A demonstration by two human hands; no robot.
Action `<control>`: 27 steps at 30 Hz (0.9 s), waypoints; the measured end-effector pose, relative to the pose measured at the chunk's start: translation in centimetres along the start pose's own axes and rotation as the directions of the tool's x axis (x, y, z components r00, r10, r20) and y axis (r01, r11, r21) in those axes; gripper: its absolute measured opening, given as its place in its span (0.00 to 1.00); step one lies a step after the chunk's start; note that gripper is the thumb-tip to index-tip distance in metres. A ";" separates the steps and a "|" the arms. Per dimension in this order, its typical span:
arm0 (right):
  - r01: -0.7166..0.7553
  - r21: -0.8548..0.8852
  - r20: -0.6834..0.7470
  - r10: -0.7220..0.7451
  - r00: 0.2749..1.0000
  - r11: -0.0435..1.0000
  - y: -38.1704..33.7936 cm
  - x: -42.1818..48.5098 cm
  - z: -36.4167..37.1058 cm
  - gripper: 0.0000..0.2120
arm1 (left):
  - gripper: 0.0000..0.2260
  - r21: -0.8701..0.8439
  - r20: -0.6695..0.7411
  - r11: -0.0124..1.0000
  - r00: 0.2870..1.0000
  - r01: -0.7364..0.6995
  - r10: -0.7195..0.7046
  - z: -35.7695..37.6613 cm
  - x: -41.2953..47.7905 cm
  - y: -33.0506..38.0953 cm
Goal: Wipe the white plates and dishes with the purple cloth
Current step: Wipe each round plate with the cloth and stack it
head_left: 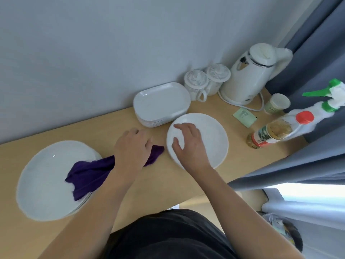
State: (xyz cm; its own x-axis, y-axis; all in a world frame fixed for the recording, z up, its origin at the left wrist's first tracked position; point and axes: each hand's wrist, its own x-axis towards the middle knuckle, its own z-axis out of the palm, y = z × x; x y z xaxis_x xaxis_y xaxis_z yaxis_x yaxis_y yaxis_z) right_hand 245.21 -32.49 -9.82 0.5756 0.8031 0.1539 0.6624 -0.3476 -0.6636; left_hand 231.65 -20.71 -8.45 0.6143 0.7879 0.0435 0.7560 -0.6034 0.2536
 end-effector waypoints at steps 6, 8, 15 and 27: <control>0.122 0.105 0.359 -0.152 0.921 0.987 -4.8 -0.5 4.9 0.19 | 0.14 -0.010 -0.081 0.982 0.979 0.188 -0.188 -3.2 -3.5 -6.1; 0.156 0.060 0.447 -0.166 0.879 0.986 -5.9 -0.6 6.7 0.23 | 0.13 -0.028 -0.091 0.979 0.975 0.202 -0.204 -4.0 -4.7 -7.5; 0.280 -0.155 0.624 -0.126 0.771 0.948 -6.5 -1.4 12.3 0.26 | 0.12 -0.103 0.007 0.984 0.989 0.148 -0.148 -5.3 -7.0 -10.7; -0.258 0.571 0.288 0.105 0.952 0.779 -13.6 0.2 5.5 0.08 | 0.09 -0.371 0.041 0.927 0.998 0.054 -0.042 -8.1 -5.3 -10.1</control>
State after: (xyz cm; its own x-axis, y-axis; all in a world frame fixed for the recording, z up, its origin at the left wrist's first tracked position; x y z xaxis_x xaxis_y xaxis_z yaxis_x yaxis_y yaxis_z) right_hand 233.69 -24.96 -4.78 0.4791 0.8675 -0.1339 0.0938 -0.2023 -0.9748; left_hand 218.92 -17.76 -3.45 0.5906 0.8069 -0.0069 0.6503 -0.4709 0.5962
